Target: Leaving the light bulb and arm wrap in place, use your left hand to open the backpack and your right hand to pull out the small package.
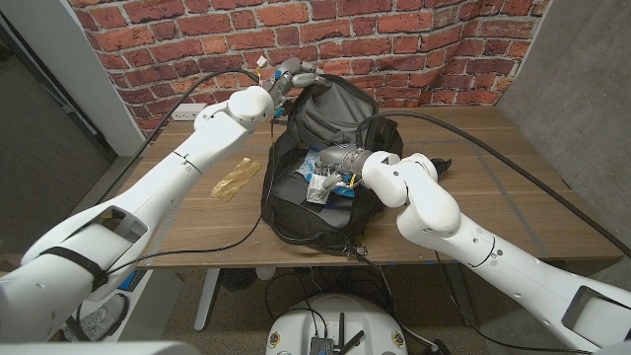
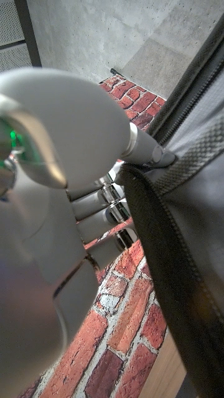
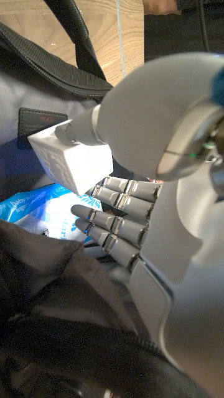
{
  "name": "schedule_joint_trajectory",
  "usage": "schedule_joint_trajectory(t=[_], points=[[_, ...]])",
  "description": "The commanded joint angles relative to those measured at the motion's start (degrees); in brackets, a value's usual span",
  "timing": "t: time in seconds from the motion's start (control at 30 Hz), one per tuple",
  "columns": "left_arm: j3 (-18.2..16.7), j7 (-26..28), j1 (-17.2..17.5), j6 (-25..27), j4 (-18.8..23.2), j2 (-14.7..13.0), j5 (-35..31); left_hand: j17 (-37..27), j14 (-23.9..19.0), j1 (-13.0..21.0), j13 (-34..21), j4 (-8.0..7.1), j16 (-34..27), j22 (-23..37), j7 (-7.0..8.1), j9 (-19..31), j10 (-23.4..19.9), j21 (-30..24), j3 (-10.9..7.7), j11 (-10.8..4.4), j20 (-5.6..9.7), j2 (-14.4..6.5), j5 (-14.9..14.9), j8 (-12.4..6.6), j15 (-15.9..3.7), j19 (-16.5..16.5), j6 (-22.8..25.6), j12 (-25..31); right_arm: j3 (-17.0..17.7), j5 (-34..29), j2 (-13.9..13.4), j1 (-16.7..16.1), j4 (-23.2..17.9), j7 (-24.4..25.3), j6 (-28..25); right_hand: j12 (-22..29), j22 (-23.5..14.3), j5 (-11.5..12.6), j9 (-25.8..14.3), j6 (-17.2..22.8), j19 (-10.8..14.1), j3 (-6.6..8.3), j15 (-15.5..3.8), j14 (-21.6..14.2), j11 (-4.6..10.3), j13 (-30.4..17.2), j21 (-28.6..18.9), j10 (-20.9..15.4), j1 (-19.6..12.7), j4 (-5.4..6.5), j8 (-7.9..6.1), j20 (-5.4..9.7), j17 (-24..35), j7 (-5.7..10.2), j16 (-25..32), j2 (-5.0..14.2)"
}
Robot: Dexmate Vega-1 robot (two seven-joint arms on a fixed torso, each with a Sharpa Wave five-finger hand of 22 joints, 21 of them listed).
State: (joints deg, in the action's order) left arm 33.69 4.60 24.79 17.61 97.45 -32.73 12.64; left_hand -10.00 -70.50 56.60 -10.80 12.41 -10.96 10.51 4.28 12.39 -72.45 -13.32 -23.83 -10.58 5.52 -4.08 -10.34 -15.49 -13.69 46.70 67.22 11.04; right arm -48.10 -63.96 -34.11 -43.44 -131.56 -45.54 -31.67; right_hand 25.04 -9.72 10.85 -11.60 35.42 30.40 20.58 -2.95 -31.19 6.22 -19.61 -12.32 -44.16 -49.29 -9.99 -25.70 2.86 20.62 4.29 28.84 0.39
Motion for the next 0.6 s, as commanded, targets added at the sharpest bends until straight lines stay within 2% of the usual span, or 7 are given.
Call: schedule_joint_trajectory(t=[0.03,0.6], points=[[-0.61,0.26,0.68,-0.35,0.93,-0.53,0.12,-0.27,-0.57,-0.07,-0.26,-2.46,0.10,0.12,-0.33,0.13,-0.91,0.30,-3.04,-0.41,6.20,-0.55,-0.29,-0.27,-0.01,0.61,0.21,0.33,1.85,-2.74,0.39,-4.14,-2.75,2.36,-0.67,0.33,-0.34,0.23,-0.17,2.68,0.64,0.49,-10.19,-0.83,5.73,-0.25,-0.44,-6.63,-3.55,0.05,-0.44,5.96,0.27,1.62,0.33,3.31],[-1.14,1.39,1.40,0.48,2.04,-0.82,0.10,-0.28,-0.60,-0.13,-0.26,-2.49,0.09,0.12,-0.26,0.12,-0.90,0.34,-3.08,-0.31,6.20,-0.54,-0.29,-0.31,0.01,0.60,0.36,0.33,5.88,-3.81,-0.18,-10.08,-7.34,3.82,-1.13,0.38,-0.37,0.27,-0.17,3.36,0.90,0.50,-10.15,-1.79,5.68,-0.43,-0.42,-7.17,-3.88,0.23,-0.67,6.16,0.27,1.61,0.39,3.48]])
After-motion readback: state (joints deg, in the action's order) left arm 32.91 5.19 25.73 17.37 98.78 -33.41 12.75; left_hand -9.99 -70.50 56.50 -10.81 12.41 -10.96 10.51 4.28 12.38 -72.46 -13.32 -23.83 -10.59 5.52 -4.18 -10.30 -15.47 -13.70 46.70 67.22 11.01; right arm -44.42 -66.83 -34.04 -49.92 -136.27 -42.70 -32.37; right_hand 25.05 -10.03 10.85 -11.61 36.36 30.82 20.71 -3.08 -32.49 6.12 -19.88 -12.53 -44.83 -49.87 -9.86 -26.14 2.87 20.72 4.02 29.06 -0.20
